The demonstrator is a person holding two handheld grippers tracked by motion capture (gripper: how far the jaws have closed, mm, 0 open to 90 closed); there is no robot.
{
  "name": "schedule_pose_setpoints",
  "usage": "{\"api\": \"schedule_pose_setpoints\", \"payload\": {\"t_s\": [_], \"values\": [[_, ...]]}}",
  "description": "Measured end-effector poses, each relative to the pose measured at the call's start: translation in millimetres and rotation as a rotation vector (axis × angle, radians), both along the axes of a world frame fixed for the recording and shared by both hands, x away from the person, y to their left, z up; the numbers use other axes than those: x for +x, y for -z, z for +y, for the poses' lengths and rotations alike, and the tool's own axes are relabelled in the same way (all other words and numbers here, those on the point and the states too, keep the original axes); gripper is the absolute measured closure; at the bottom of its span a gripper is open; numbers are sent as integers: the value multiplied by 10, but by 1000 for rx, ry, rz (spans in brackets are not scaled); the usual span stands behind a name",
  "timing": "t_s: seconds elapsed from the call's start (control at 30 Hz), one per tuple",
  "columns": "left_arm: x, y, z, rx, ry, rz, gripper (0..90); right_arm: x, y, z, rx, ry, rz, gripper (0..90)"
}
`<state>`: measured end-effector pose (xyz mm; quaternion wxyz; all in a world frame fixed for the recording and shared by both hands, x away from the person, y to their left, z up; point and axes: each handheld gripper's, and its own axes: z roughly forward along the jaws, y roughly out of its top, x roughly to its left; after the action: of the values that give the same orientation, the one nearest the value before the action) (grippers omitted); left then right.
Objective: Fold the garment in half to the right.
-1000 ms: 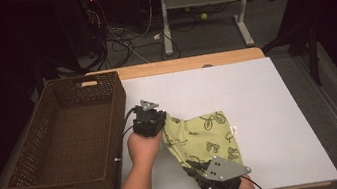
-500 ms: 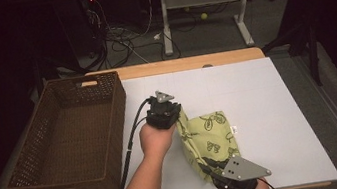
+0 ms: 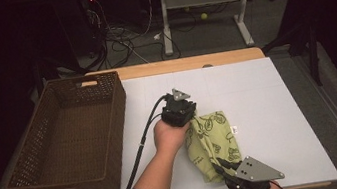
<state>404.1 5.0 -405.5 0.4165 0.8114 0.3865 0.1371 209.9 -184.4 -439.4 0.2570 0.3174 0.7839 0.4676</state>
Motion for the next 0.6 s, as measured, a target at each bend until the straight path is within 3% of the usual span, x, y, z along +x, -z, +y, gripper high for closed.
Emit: {"api": "schedule_pose_setpoints", "payload": {"t_s": [0.4, 0.6], "values": [[34, -20, -240, -9, 56, -7, 785, -36, 11, -241, 8, 55, 31, 801], [72, 47, -394, -4, 78, 7, 785, -41, 57, -372, -12, 77, 63, 808]]}}
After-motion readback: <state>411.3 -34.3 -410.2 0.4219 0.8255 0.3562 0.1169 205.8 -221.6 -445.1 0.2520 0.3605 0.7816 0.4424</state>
